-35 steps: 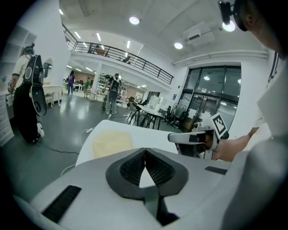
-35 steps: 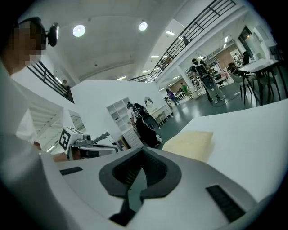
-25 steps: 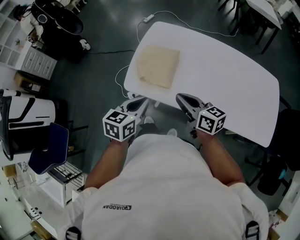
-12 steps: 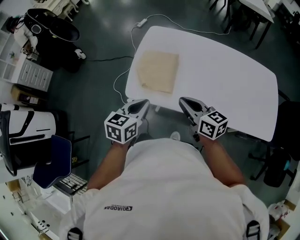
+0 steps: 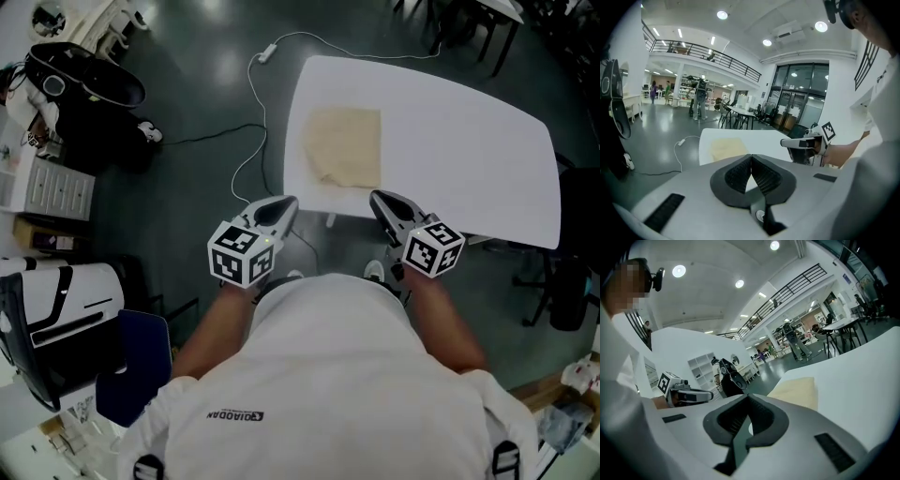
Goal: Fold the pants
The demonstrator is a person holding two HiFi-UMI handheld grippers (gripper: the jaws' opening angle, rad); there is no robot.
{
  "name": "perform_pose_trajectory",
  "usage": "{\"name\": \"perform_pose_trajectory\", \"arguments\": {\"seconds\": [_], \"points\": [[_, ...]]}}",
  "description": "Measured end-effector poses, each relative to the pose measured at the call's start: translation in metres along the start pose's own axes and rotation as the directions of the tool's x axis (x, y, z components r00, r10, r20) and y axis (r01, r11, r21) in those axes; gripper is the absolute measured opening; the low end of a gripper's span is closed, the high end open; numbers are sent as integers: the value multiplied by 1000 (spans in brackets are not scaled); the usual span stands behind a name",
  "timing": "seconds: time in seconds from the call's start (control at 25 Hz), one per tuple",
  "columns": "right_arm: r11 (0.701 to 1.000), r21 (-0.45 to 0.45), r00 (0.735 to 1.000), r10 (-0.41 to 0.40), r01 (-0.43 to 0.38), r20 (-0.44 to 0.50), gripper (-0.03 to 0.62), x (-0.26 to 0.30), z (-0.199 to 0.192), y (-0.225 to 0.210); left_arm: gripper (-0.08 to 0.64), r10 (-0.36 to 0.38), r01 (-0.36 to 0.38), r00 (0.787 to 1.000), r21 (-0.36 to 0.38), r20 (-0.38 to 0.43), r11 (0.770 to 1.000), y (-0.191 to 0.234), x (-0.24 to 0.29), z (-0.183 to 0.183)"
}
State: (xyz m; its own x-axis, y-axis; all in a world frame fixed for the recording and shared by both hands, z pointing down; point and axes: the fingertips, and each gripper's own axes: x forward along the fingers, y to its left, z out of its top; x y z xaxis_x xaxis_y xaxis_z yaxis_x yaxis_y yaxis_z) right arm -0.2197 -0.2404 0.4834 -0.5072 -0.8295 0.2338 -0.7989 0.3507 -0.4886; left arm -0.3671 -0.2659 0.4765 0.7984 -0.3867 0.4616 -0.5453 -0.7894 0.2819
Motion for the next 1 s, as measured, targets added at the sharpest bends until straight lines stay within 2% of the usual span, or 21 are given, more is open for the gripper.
{"name": "perform_pose_trajectory", "arguments": {"seconds": [0.2,0.44,0.76,1.0], "points": [[995,16,994,-103,102,36,18,18,-14,32,28,-95,96,995,40,-17,995,34,-21,-8],[982,13,981,-191,190,42,18,4,-34,60,28,-181,185,982,74,-53,980,37,-28,-19],[980,4,979,-200,200,22,18,-14,-39,89,28,-216,217,976,37,-44,975,18,-39,-16],[981,-49,982,-190,190,-6,18,-43,-44,98,28,-225,226,974,29,-35,974,-18,-37,-18]]}}
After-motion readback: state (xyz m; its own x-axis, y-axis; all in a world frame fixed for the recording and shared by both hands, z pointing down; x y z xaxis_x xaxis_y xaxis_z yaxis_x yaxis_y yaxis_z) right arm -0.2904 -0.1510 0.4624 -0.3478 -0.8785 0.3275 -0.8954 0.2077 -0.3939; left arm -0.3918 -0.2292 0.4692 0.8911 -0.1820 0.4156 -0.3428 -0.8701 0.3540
